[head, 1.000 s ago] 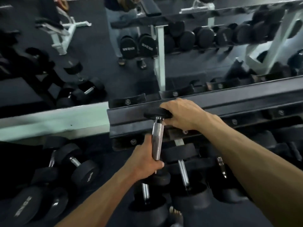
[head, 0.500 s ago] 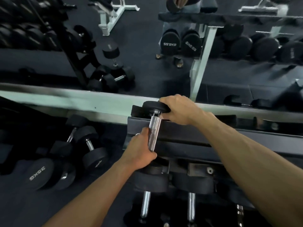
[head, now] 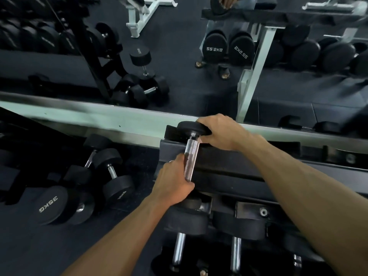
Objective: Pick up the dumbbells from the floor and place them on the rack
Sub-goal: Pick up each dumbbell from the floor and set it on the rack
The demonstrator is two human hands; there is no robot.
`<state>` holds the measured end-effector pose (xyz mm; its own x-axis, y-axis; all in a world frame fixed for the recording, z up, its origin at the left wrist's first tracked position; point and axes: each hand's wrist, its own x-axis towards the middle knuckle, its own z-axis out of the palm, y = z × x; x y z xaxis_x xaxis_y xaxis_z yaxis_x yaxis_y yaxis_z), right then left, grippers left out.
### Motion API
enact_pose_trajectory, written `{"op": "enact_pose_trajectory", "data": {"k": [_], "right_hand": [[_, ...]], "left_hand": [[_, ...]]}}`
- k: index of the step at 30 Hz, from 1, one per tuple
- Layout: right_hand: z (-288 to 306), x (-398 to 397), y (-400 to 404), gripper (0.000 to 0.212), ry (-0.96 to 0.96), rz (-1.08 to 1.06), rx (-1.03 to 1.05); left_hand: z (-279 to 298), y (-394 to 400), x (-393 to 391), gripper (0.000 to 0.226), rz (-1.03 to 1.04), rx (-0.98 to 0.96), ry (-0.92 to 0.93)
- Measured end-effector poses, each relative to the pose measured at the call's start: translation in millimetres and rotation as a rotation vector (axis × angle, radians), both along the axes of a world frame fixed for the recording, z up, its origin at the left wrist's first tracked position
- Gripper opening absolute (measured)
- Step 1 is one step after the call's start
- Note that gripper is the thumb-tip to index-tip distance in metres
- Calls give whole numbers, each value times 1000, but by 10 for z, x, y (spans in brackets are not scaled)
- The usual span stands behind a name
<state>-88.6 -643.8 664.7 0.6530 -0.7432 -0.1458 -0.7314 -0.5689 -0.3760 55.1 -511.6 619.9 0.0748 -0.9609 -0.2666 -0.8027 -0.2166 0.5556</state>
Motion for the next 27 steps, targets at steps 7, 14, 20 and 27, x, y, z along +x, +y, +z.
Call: {"op": "enact_pose_trajectory", "data": {"k": [7, 14, 20, 27], "right_hand": [[25, 65, -33, 22, 56, -30, 17], [52, 66, 49, 22, 9, -87, 48], [24, 59, 114, 20, 18, -108, 55], [23, 7, 306, 33, 22, -206, 51]], "left_hand": [[19, -12, 57, 76, -17, 4, 72], [-3, -12, 83, 72, -52, 13, 59], [-36, 28, 106, 71, -81, 17, 40], [24, 95, 163, 68, -115, 12, 46]]}}
